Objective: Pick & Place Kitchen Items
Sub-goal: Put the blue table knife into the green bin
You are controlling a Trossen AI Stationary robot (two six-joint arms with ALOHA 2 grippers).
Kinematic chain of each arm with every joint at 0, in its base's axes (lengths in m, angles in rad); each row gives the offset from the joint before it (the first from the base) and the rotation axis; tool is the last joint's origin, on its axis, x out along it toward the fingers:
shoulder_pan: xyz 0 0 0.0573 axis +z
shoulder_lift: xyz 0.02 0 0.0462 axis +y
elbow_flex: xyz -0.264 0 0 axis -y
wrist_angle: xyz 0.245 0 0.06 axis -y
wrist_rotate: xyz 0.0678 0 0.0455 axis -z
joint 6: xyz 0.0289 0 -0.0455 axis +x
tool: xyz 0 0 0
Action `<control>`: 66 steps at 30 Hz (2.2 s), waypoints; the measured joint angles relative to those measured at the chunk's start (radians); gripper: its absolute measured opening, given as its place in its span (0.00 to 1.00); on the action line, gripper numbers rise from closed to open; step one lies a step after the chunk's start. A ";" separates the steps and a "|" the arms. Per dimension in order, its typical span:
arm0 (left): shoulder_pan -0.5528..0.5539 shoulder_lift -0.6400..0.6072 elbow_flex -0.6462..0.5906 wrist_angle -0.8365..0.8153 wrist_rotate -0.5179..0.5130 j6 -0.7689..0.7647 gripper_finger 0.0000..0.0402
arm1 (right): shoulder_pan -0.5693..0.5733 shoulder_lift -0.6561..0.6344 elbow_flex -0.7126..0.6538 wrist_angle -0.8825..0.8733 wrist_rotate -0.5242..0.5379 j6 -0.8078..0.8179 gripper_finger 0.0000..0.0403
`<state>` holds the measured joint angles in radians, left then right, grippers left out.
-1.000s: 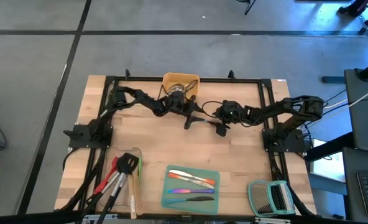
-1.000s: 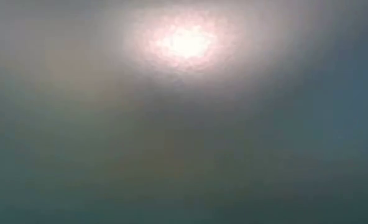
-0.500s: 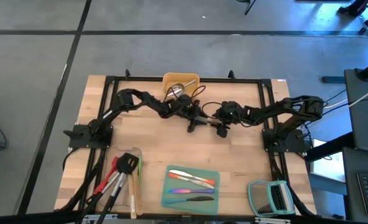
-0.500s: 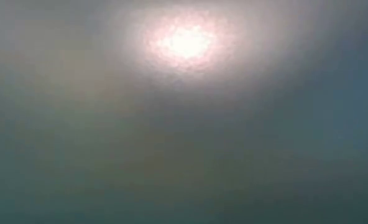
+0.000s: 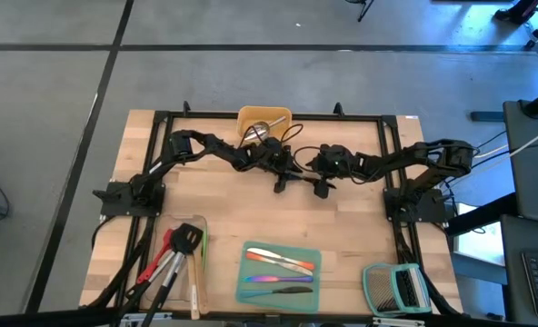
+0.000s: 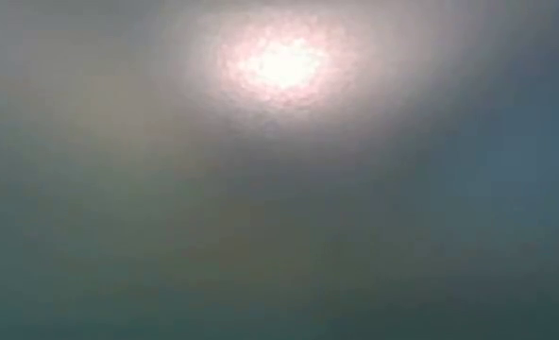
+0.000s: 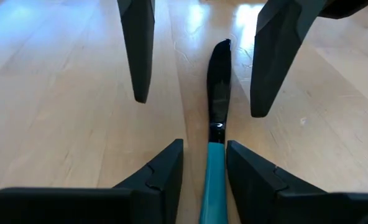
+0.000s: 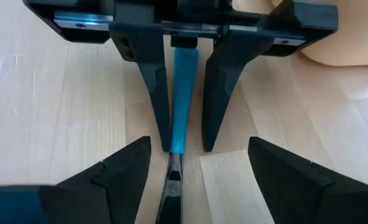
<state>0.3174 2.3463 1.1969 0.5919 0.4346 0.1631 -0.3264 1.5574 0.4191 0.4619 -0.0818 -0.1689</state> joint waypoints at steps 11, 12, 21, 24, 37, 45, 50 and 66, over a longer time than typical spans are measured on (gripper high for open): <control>-0.042 -0.010 -0.146 0.207 0.014 -0.117 0.30 | 0.000 0.000 0.000 -0.044 0.000 0.004 0.68; -0.056 -0.011 -0.167 0.242 0.011 -0.132 0.30 | 0.000 0.000 0.000 -0.046 0.000 0.004 0.68; -0.138 -0.005 -0.228 0.392 -0.153 -0.174 0.28 | 0.014 0.000 0.000 -0.062 0.000 0.046 0.68; -0.161 -0.005 -0.228 0.398 -0.199 -0.147 0.27 | 0.025 0.000 0.000 -0.062 0.000 0.046 0.68; -0.149 -0.045 -0.228 0.303 -0.197 -0.097 0.25 | 0.028 0.000 -0.001 -0.113 0.000 0.057 0.68; -0.122 -0.059 -0.228 0.264 -0.274 -0.196 0.22 | 0.028 0.000 -0.001 -0.142 0.000 0.070 0.68; -0.119 -0.060 -0.228 0.272 -0.395 -0.252 0.22 | 0.028 0.000 -0.001 -0.142 0.000 0.076 0.68; -0.163 -0.178 -0.274 0.115 -0.386 -0.103 0.28 | 0.041 -0.088 -0.002 -0.129 0.055 0.083 0.68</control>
<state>0.1547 2.1679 0.9233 0.7070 0.0484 0.0600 -0.2850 1.4693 0.4172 0.3326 -0.0264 -0.0861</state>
